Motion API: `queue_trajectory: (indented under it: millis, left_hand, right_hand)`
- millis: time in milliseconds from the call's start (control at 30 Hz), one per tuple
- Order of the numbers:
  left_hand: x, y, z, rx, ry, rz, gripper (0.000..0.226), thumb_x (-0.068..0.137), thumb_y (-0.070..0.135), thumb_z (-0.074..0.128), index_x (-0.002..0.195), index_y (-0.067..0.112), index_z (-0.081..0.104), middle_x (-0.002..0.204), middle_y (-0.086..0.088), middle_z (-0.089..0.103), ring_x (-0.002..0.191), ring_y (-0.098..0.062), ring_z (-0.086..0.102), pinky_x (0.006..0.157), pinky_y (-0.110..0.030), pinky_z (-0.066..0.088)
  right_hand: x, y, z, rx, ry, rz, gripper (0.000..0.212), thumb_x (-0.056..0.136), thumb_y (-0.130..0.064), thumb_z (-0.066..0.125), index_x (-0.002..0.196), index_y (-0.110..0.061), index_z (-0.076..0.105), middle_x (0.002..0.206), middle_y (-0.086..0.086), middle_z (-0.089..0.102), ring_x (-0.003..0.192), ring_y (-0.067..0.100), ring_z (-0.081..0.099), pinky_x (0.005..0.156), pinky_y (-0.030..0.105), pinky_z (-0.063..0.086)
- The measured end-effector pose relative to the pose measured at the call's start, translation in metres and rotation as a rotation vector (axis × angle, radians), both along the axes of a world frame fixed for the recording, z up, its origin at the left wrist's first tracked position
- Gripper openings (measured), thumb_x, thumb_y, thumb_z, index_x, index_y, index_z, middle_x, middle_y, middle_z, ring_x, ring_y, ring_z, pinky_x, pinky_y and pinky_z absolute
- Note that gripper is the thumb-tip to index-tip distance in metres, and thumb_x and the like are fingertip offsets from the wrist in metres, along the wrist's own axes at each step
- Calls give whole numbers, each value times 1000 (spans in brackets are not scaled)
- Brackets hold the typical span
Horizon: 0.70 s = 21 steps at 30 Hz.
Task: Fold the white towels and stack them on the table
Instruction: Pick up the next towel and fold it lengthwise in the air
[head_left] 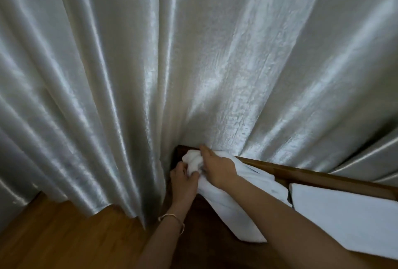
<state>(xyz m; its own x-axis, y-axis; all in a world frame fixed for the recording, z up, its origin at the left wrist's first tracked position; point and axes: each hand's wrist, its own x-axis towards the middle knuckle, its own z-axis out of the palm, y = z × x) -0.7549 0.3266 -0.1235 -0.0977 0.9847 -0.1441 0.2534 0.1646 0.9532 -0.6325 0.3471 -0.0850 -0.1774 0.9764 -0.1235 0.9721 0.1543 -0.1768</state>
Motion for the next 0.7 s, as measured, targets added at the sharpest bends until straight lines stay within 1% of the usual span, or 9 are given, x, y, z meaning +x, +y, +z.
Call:
queue_trajectory:
  millis: [67,133,233,300,367,467,533,633,700]
  left_hand:
    - [-3,-9,16,88,-5,-130,21,82,18,57,96,31,48,96,9,59,90,-12,59,71,-27,45]
    - [-3,-17,35,161,31,-219,25,79,16,57,94,29,43,88,13,54,81,-4,54,65,-20,40]
    - [10,-26,68,229,6,-309,36,79,5,57,95,32,40,97,8,50,86,-3,53,67,-13,43]
    - [25,-35,92,277,-20,-392,46,84,-1,58,102,36,38,106,13,46,91,13,53,69,-4,44]
    - [47,-46,115,375,-35,-496,46,88,2,59,109,36,36,114,20,41,95,26,47,73,0,42]
    - [80,-61,156,511,-51,-624,40,88,18,58,115,38,37,122,23,42,108,19,45,83,0,37]
    - [102,-68,187,604,-22,-676,37,86,24,62,110,42,40,119,22,49,109,12,49,84,0,36]
    - [125,-78,233,700,56,-668,36,79,36,72,101,45,45,105,17,59,95,5,56,73,-12,44]
    - [139,-86,261,793,153,-632,39,69,49,72,98,44,46,97,19,59,86,2,57,66,-19,44]
  right_hand:
    - [15,-4,20,59,97,-22,67,91,-29,54,149,-31,21,148,2,43,122,24,52,88,33,46]
    - [30,-15,46,92,57,-7,47,87,-32,55,133,-35,46,125,0,61,111,24,59,80,33,47]
    - [59,-38,85,206,-28,-4,26,86,-42,50,108,-33,60,101,-3,68,96,22,64,67,29,40]
    - [83,-60,112,291,-65,-43,26,84,-47,50,101,-31,62,93,-4,70,89,22,65,63,28,37]
    - [107,-86,139,398,-101,-109,27,79,-48,52,95,-30,64,84,-1,69,83,24,65,62,29,35]
    - [141,-124,172,564,-120,-205,29,73,-49,56,82,-24,67,69,3,63,78,24,58,76,33,36]
    - [160,-146,192,582,-55,-270,32,77,-53,56,76,-21,65,69,1,65,77,21,58,85,33,39]
    - [182,-167,224,548,167,-394,29,82,-50,54,80,-22,60,81,-1,68,79,23,61,64,32,39]
    - [198,-183,245,519,275,-430,26,83,-49,54,81,-23,55,81,-2,64,78,23,59,60,32,38]
